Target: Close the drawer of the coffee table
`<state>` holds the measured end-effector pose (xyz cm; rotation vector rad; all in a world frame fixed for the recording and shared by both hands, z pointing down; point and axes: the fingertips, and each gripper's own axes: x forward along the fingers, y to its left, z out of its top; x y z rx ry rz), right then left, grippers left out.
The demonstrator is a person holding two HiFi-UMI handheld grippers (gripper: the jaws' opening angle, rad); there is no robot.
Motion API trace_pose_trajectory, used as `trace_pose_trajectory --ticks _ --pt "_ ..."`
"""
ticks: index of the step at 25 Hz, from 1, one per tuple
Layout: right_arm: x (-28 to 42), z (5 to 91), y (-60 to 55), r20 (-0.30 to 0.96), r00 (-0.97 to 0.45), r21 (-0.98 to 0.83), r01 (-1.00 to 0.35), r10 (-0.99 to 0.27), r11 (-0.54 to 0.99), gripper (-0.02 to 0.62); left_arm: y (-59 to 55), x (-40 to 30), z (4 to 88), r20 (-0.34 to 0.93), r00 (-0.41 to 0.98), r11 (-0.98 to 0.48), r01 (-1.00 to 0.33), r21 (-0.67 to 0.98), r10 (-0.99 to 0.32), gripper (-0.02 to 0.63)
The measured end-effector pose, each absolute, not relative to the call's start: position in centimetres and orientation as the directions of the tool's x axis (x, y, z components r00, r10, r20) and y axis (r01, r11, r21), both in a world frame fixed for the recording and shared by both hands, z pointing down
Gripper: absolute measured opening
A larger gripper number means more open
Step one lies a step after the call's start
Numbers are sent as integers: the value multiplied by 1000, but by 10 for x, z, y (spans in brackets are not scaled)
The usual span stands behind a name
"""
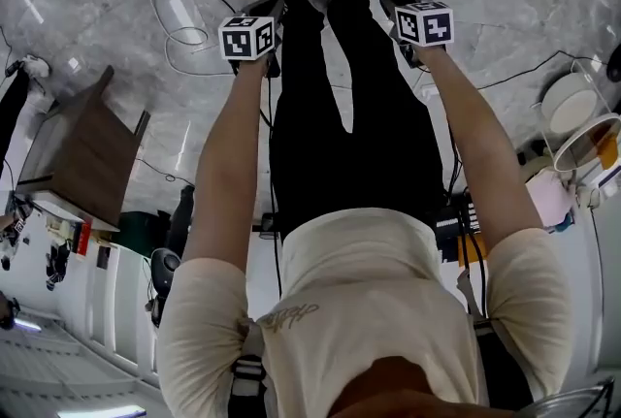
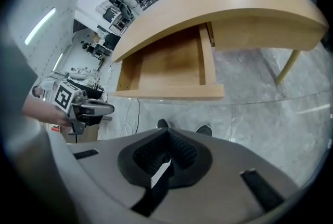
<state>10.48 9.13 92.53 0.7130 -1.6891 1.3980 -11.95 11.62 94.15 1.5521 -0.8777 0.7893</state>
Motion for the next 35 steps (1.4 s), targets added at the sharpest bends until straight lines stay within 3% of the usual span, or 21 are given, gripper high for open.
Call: trace_pose_trajectory --ticks 10,26,35 --pt "114 961 72 877 -477 -479 -858 58 183 -3 100 -115 976 851 521 -116 -851 512 -68 5" --pt "99 976 45 891 -454 -452 -885 5 111 -3 77 -106 992 840 533 -13 -845 535 -96 5" --pt "99 979 43 895 -445 -446 -888 36 115 -3 78 -113 994 843 531 16 -845 534 -90 5"
